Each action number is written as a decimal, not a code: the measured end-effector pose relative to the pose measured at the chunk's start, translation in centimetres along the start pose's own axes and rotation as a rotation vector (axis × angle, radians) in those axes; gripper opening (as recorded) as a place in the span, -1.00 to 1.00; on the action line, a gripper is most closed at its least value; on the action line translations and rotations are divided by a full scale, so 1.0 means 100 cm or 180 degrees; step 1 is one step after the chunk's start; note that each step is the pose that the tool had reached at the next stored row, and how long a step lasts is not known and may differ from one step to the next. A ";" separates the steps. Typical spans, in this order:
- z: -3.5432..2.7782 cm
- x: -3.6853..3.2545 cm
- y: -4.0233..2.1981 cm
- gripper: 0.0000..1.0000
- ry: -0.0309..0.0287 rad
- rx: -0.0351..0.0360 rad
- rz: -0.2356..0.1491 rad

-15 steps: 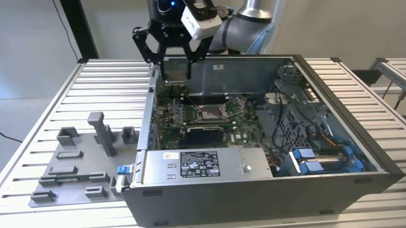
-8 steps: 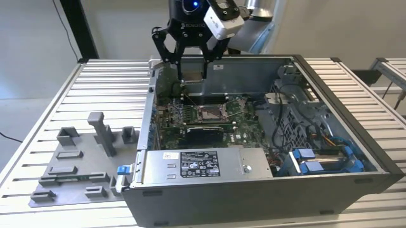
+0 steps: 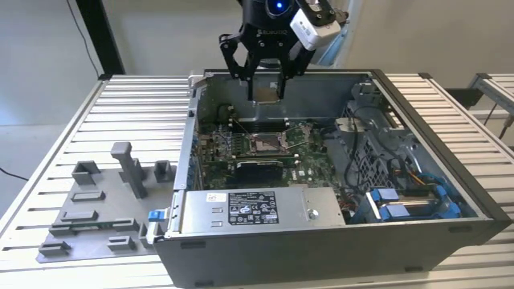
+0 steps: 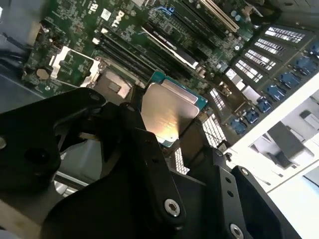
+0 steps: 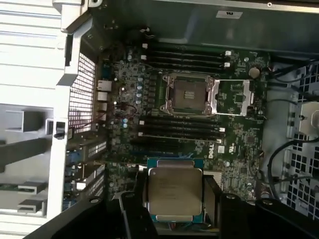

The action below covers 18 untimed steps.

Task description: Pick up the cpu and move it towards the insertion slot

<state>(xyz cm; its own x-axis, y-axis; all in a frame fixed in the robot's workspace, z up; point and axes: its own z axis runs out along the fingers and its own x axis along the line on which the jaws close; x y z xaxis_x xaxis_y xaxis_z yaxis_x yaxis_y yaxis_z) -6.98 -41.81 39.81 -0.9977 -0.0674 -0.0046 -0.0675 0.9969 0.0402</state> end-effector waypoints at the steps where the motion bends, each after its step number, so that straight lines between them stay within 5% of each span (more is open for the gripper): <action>1: 0.0000 -0.0045 -0.0002 -1.00 0.0000 0.0000 0.0000; 8: 0.0003 -0.0307 -0.0006 -1.00 -0.0001 0.0000 0.0000; 18: 0.0005 -0.0321 0.0035 -1.00 -0.0002 0.0000 0.0029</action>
<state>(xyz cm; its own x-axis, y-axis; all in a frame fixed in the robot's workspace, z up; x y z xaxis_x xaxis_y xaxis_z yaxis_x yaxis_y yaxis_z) -3.79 -41.25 39.79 -0.9983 -0.0582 -0.0050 -0.0584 0.9975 0.0402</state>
